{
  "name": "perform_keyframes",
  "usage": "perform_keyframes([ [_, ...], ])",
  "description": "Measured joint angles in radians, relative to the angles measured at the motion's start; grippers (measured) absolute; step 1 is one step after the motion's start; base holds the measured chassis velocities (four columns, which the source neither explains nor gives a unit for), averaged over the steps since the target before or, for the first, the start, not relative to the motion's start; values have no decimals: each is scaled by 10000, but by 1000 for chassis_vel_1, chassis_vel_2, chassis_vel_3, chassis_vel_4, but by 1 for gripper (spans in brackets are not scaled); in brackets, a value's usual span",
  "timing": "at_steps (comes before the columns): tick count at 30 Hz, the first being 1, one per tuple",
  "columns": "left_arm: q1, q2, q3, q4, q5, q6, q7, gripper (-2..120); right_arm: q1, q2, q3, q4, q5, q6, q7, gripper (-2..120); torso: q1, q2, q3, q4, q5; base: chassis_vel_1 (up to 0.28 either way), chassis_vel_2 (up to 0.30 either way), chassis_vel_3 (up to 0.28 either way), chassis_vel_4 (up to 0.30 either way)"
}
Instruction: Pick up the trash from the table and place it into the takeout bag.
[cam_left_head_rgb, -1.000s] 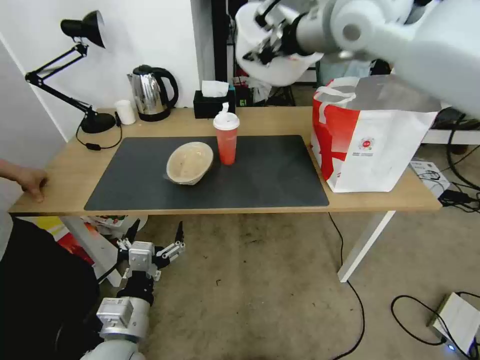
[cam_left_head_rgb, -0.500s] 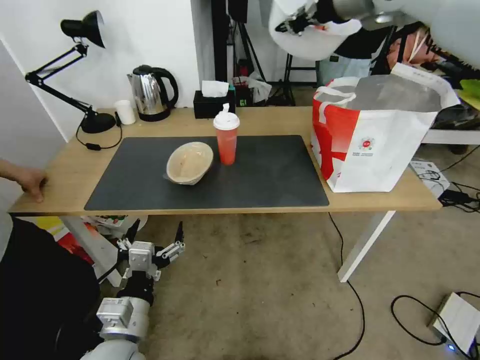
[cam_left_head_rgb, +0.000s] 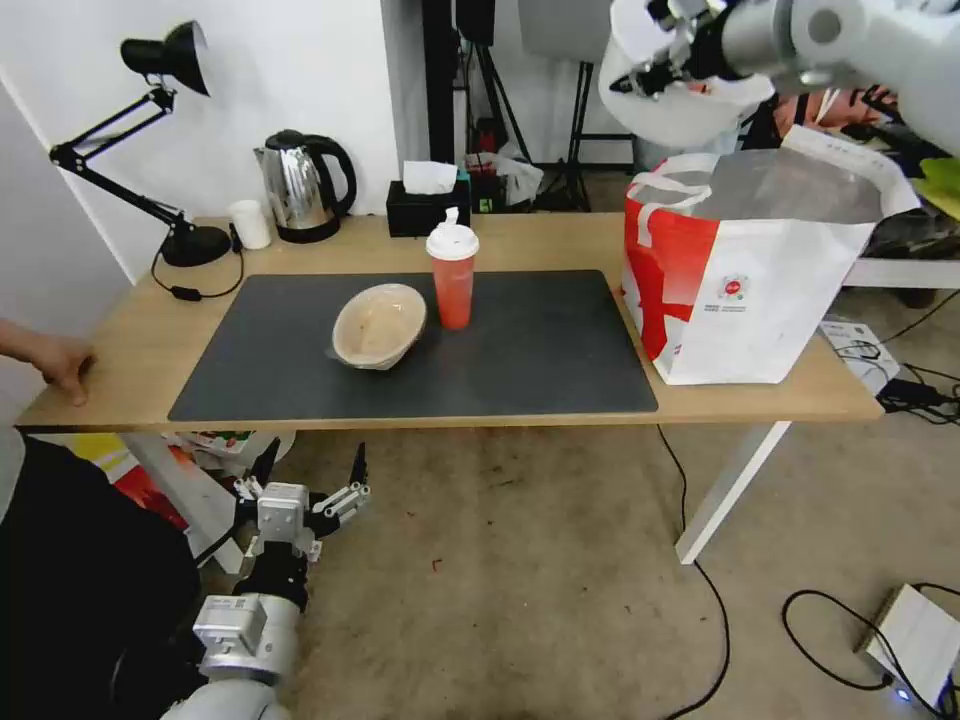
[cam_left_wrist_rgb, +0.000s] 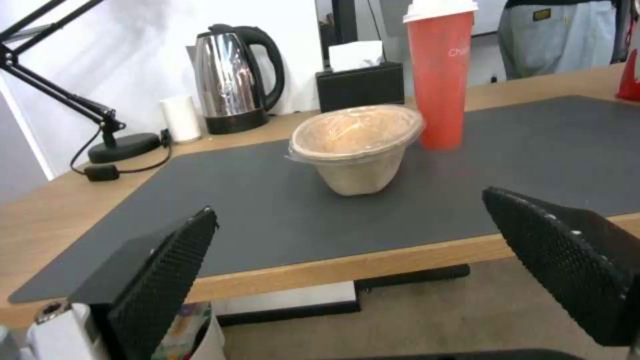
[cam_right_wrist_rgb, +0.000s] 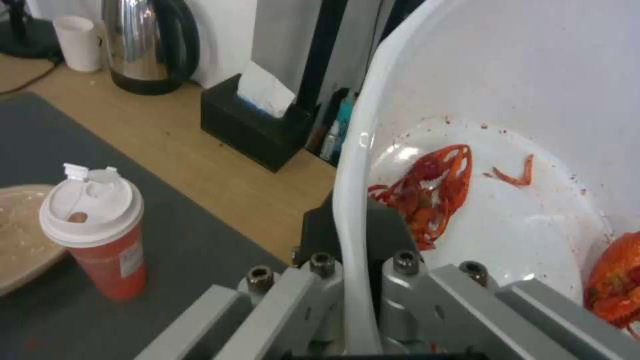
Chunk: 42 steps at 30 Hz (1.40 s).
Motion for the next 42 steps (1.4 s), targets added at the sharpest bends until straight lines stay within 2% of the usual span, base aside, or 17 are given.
perform_keyframes([
  [6, 0, 0, 0, 0, 0, 0, 0, 100, -1149, -151, 1153, 16, 43, -1, 138, 0, 0, 0, 0, 0, 1, 0, 0, 0, 0],
  [8, 0, 0, 0, 0, 0, 0, 0, 100, -2018, -202, 1937, -6, 104, -1, 248, 0, 0, 0, 0, 1, 2, 0, 0, 0, 0],
  [10, 0, 0, -1, 0, 0, 0, 0, 100, -2203, -213, 2106, -19, 111, -1, 271, 0, 0, 0, 0, 2, 1, 0, 0, 0, 0],
  [18, 0, 0, 0, 0, 0, 0, 0, 100, -4173, -358, 4327, -196, 298, -1, 467, 0, 1, 1, 0, 1, 0, 0, 0, 0, 0],
  [31, 0, 0, 0, 0, 0, 0, 0, 100, -5397, -502, 5865, -521, 357, 2, 439, 0, 0, 3, 0, 1, -2, 0, 0, 0, 0],
  [42, 0, 0, 0, 0, 0, 0, 0, 100, -6296, -569, 6314, -392, 335, 6, 542, 0, 0, 3, 0, 0, 0, 0, 0, 0, 0],
])
